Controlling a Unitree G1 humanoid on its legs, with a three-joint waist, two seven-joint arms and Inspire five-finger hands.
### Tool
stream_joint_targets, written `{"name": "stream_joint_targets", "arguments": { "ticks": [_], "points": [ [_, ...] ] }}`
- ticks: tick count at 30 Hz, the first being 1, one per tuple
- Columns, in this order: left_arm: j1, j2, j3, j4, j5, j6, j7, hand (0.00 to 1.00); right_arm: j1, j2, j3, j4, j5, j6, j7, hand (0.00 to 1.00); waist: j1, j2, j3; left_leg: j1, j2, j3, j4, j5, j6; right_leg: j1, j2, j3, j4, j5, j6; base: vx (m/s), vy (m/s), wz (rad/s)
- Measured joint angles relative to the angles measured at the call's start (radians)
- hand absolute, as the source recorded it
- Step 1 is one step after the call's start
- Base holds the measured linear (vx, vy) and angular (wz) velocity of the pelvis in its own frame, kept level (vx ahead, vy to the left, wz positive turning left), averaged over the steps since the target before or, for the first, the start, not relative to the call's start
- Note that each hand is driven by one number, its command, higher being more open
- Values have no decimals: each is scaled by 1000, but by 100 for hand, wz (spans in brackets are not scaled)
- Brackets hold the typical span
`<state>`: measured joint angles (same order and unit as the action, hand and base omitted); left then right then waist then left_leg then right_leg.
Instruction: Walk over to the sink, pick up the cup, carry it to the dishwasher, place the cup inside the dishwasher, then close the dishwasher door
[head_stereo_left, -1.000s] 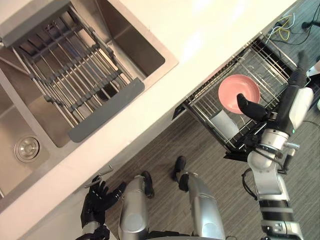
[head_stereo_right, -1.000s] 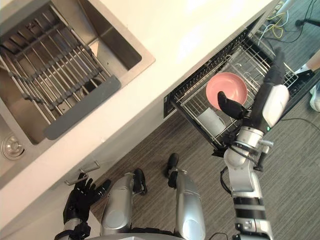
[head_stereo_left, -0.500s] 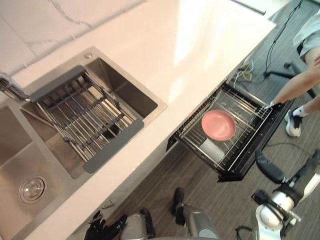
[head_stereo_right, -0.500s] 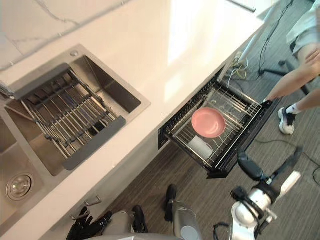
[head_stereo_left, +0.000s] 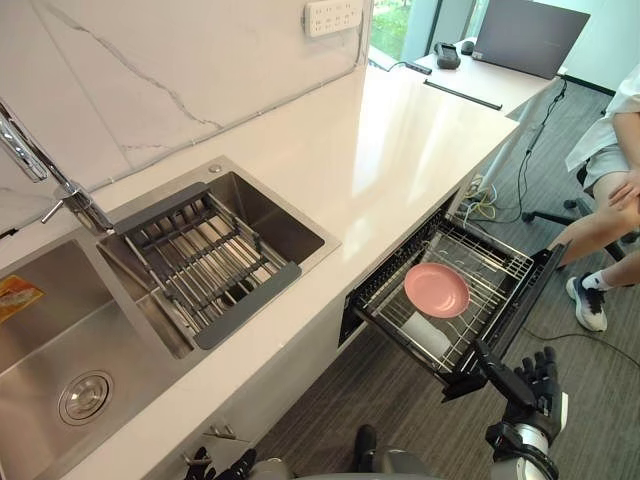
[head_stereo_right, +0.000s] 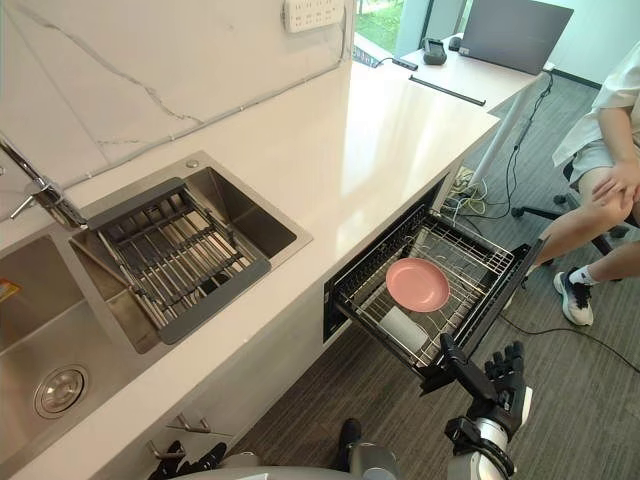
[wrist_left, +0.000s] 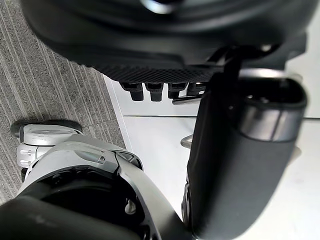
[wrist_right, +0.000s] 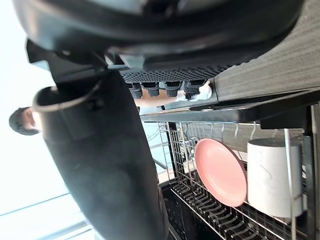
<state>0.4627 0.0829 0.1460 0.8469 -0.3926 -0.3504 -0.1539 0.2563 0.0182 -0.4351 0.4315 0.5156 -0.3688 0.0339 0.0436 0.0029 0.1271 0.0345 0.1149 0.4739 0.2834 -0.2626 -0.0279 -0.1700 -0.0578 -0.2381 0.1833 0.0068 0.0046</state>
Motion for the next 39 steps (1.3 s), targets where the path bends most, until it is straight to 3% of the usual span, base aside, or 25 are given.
{"name": "stream_joint_targets", "arguments": {
  "ticks": [6, 17, 24, 31, 39],
  "points": [
    [-45, 6, -13, 20, 0, 8, -7, 100, -78, -45, -49, 54, 41, 49, -18, 100, 19, 24, 12, -37, 10, -1, 28, -5, -1, -28, -2, -9, 13, -8, -10, -7, -19, 3],
    [-64, 15, -39, 11, -2, 9, -11, 100, -121, -70, -109, 71, 30, 48, -123, 100, 24, 46, 63, -73, 31, -3, 94, -30, 2, -82, -8, -11, 100, -45, -7, 1, -5, 1],
    [-75, 30, -64, -37, -20, 6, -15, 100, -147, -139, -105, 62, 33, 53, -22, 100, 27, 45, 116, -120, 45, -1, 153, -54, 11, -124, -10, -10, 133, -55, -13, -38, -7, -2],
    [-90, 58, -88, -83, -46, -3, -23, 100, -223, -207, -54, 64, 49, 93, 63, 100, 29, 44, 169, -179, 56, -7, 194, -60, 18, -176, -13, -14, 153, -55, -26, -32, -25, 0],
    [-101, 71, -95, -114, -59, -35, -31, 100, -295, -275, -60, 121, 177, 128, 154, 100, 31, 40, 222, -226, 66, -18, 233, -63, 15, -220, -16, -19, 187, -53, -26, -1, -8, 1]
  ]
}}
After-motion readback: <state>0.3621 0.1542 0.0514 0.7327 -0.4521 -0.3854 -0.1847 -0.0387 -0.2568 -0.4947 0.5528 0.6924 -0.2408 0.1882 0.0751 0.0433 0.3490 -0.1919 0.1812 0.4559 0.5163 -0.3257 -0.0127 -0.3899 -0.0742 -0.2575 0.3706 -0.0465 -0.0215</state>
